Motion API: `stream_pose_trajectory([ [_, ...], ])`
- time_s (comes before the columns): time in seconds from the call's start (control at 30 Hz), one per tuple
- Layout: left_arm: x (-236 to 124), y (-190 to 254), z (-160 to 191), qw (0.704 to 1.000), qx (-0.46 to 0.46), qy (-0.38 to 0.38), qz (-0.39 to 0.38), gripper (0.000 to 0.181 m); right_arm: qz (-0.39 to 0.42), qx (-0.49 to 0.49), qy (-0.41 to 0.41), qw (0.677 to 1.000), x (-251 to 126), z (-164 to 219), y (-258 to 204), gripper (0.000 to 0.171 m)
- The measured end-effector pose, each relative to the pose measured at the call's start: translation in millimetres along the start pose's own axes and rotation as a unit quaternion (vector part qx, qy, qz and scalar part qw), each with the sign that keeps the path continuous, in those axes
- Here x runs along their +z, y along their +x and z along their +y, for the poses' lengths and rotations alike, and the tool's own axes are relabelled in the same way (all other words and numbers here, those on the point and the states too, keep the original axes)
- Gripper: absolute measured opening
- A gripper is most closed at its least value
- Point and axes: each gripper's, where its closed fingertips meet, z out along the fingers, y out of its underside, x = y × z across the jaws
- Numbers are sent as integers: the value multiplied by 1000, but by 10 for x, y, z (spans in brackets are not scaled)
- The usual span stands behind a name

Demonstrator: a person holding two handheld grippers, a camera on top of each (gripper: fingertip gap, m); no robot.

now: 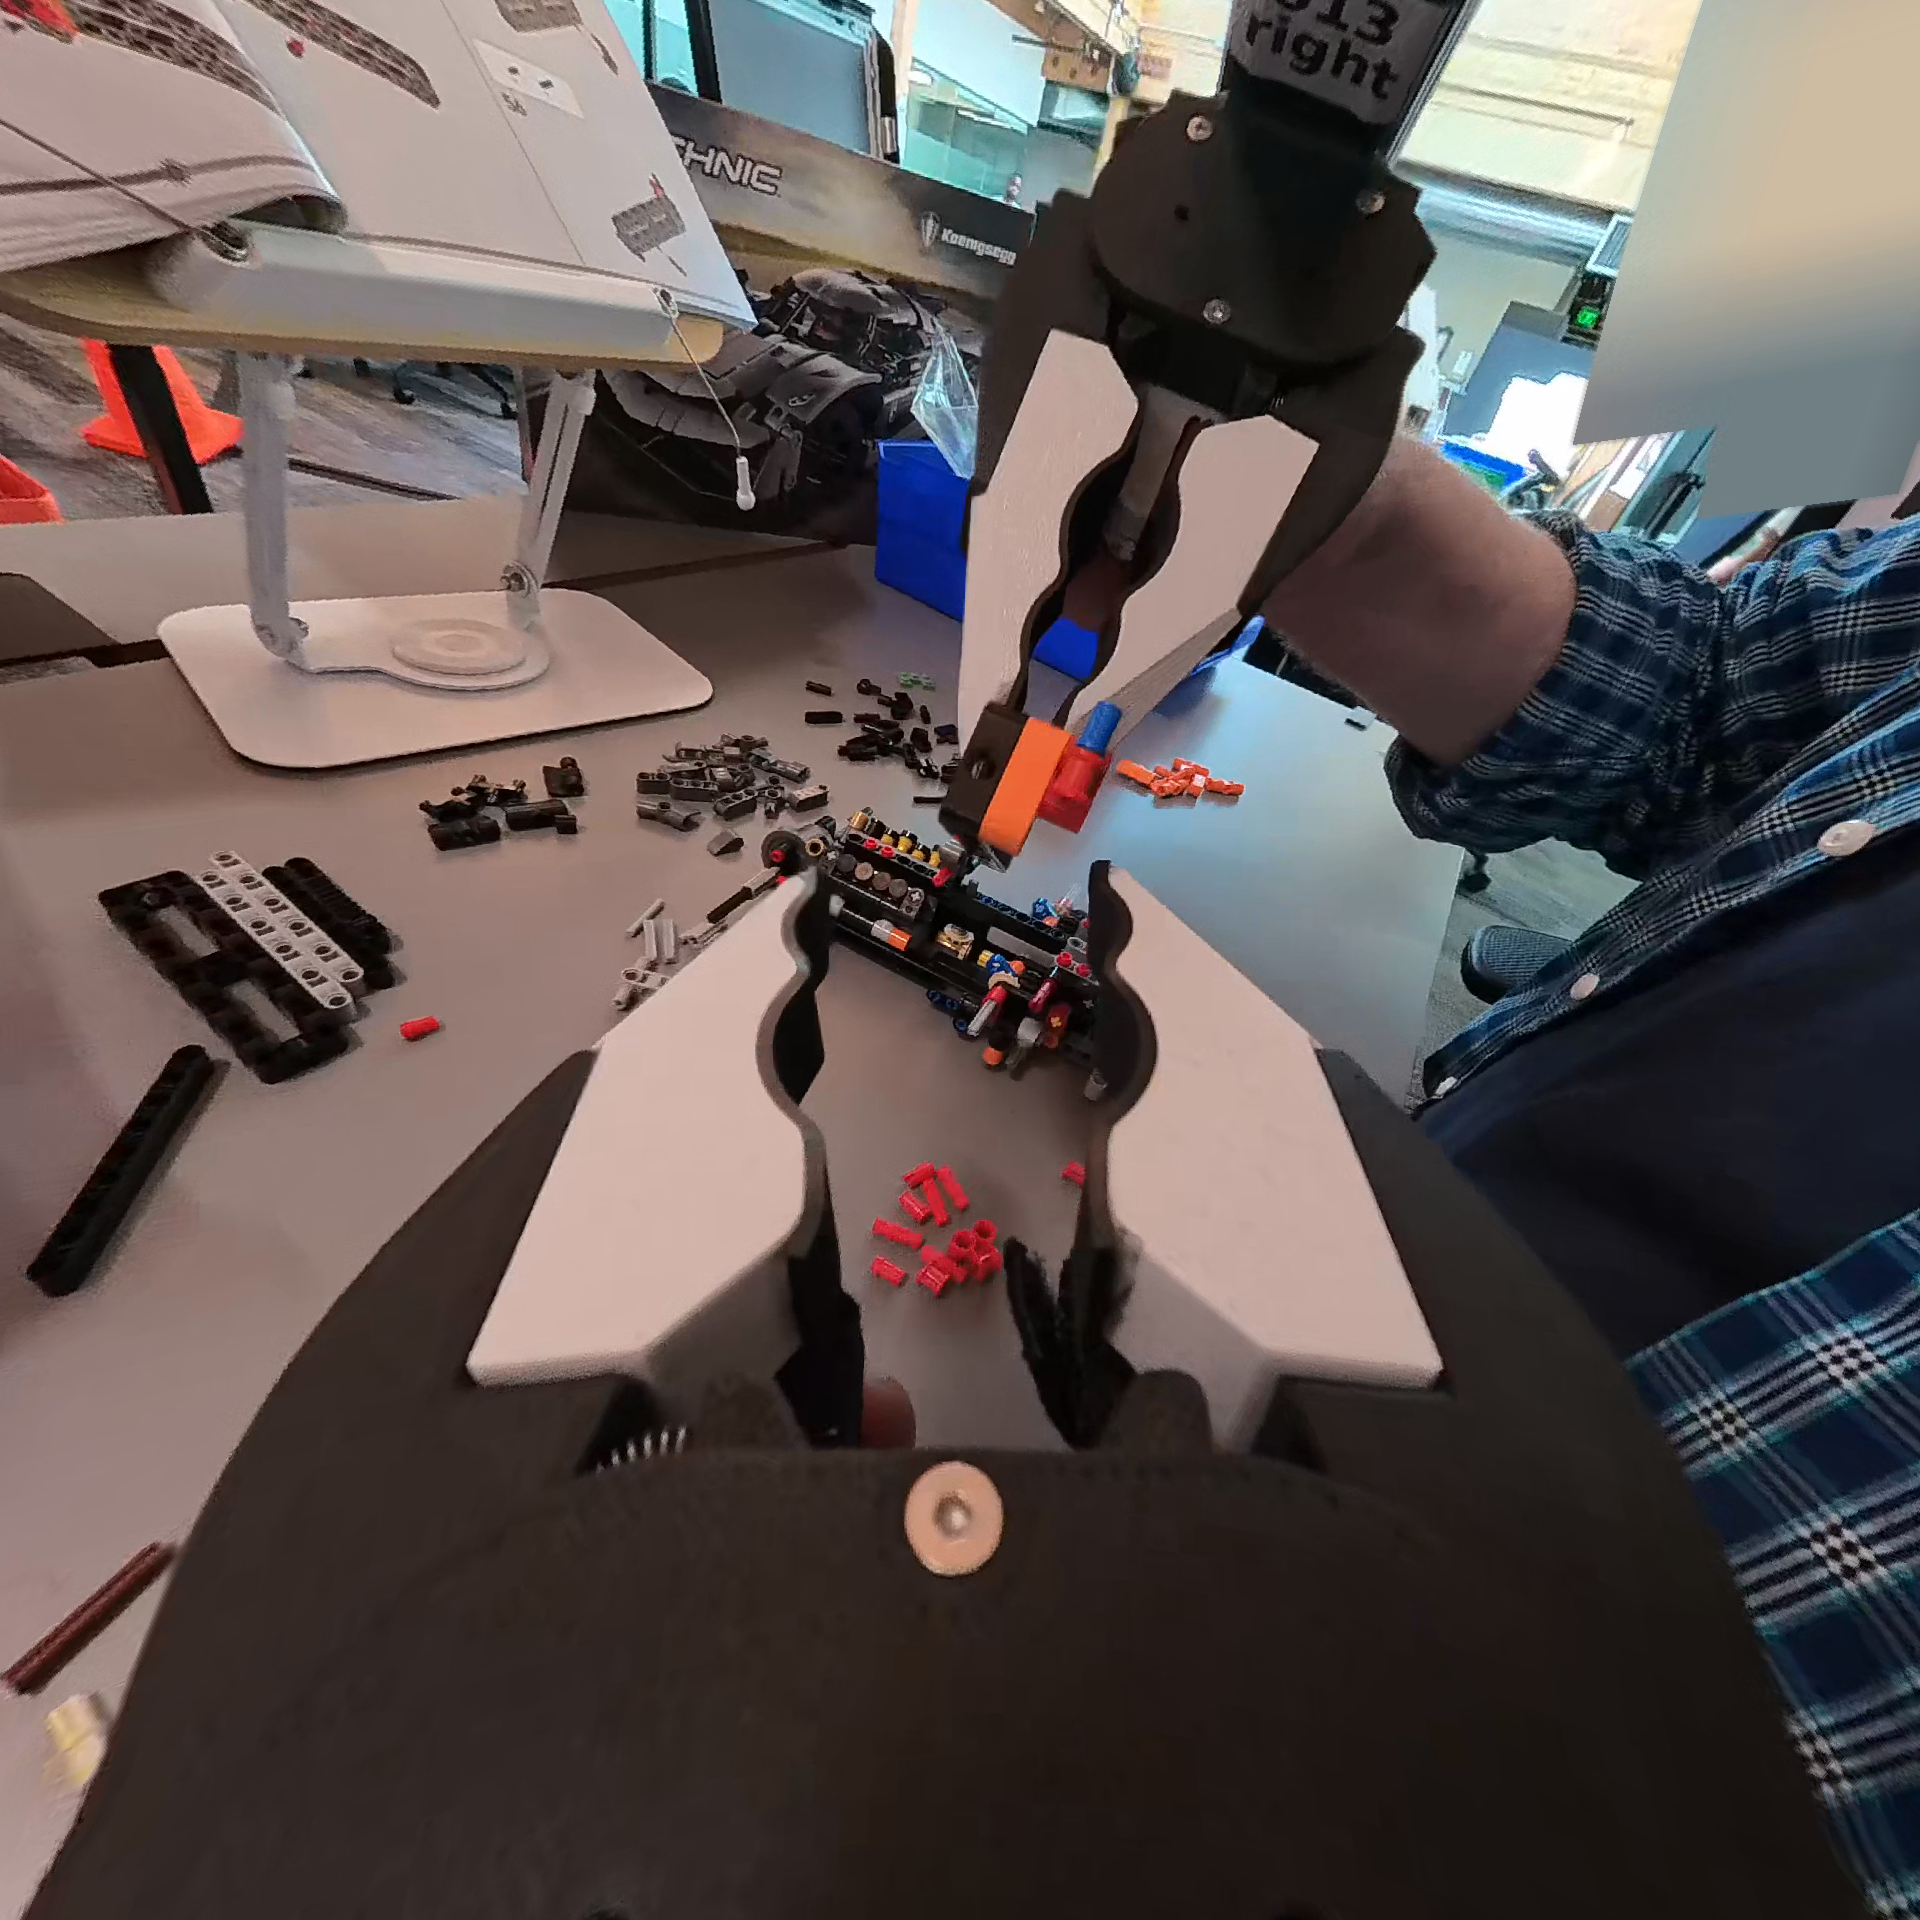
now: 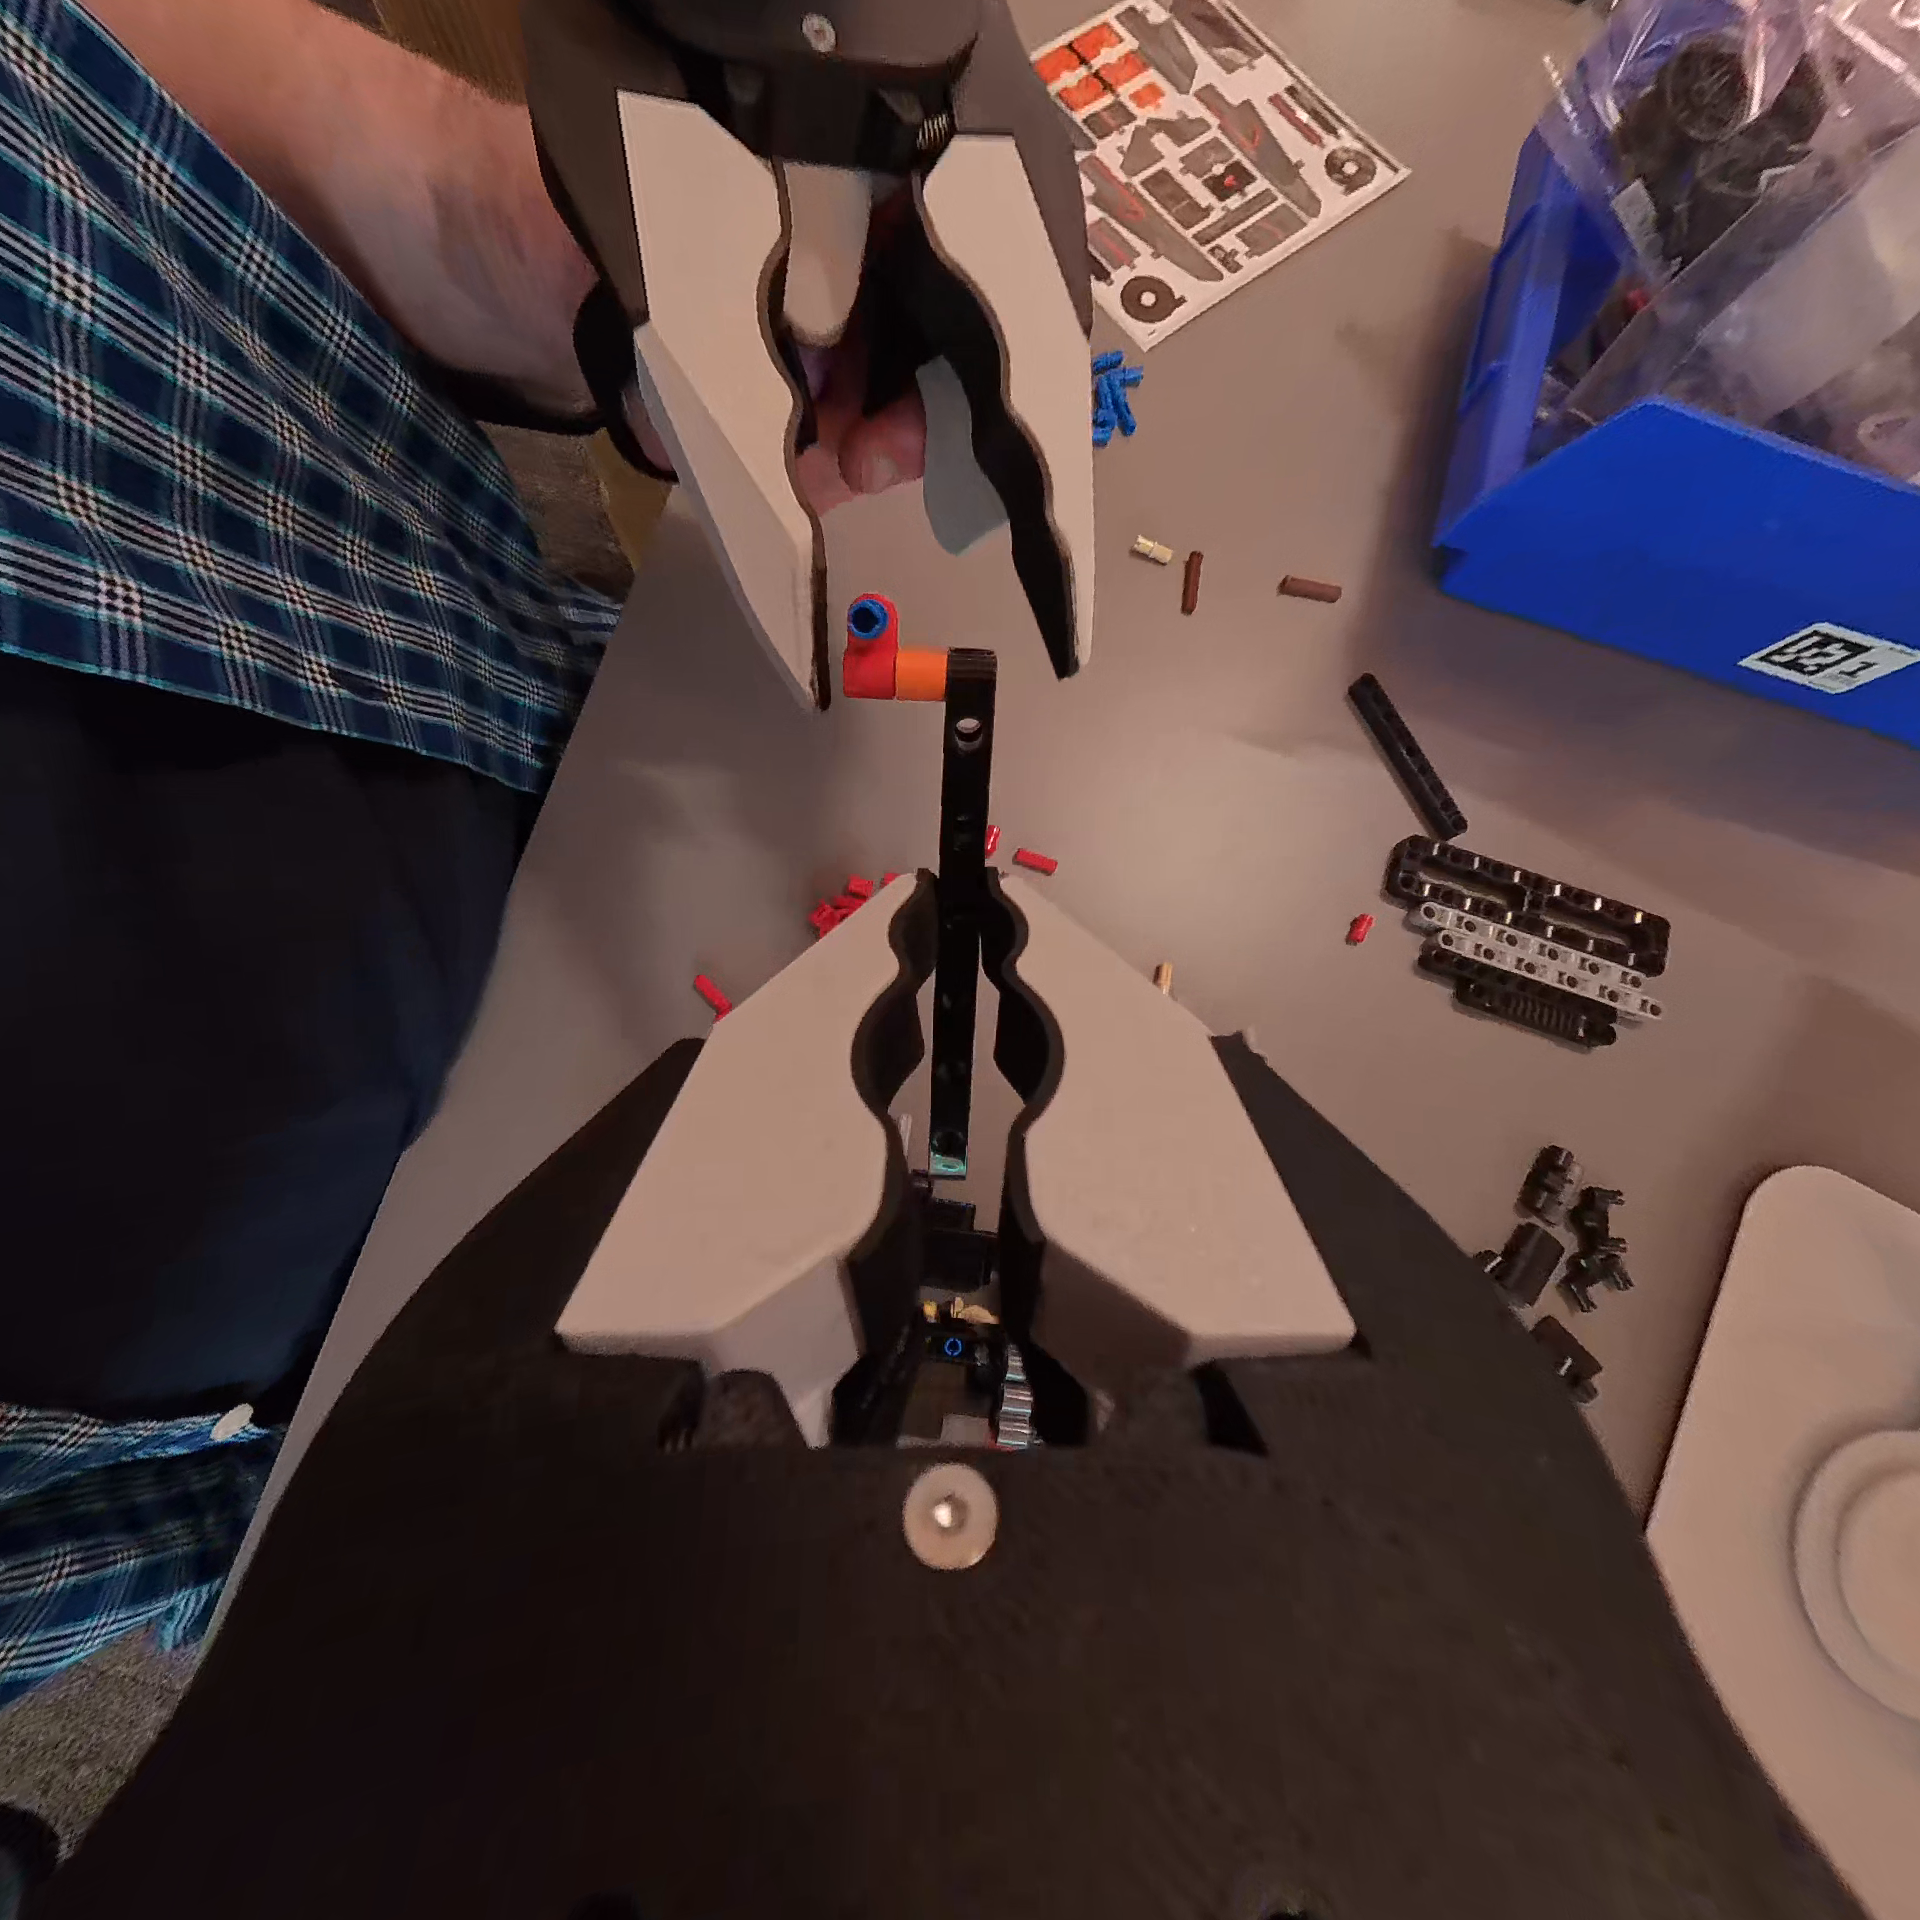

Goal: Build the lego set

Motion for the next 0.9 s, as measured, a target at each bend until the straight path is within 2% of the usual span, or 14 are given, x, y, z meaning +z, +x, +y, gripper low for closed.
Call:
stream_pose_trajectory([
  [0.03,-20,-5,2,1000,2,-1,-3,49,-4,2,-6,1000,18,17,-3,5],
  [0.3,-286,-141,157,998,8,-35,-42,48,-53,68,-43,995,266,102,41,5],
  [0.37,-378,-179,267,996,10,-64,-55,47,-65,72,-61,993,374,105,47,5],
  [0.53,-572,-269,507,989,20,-112,-97,45,-111,52,-103,987,689,47,24,5],
  [0.73,-644,-348,837,971,62,-193,-130,46,-154,11,-168,974,1058,50,7,5],
  [0.9,-690,-468,881,971,21,-181,-153,39,-177,-54,-214,959,1262,25,108,5],
])
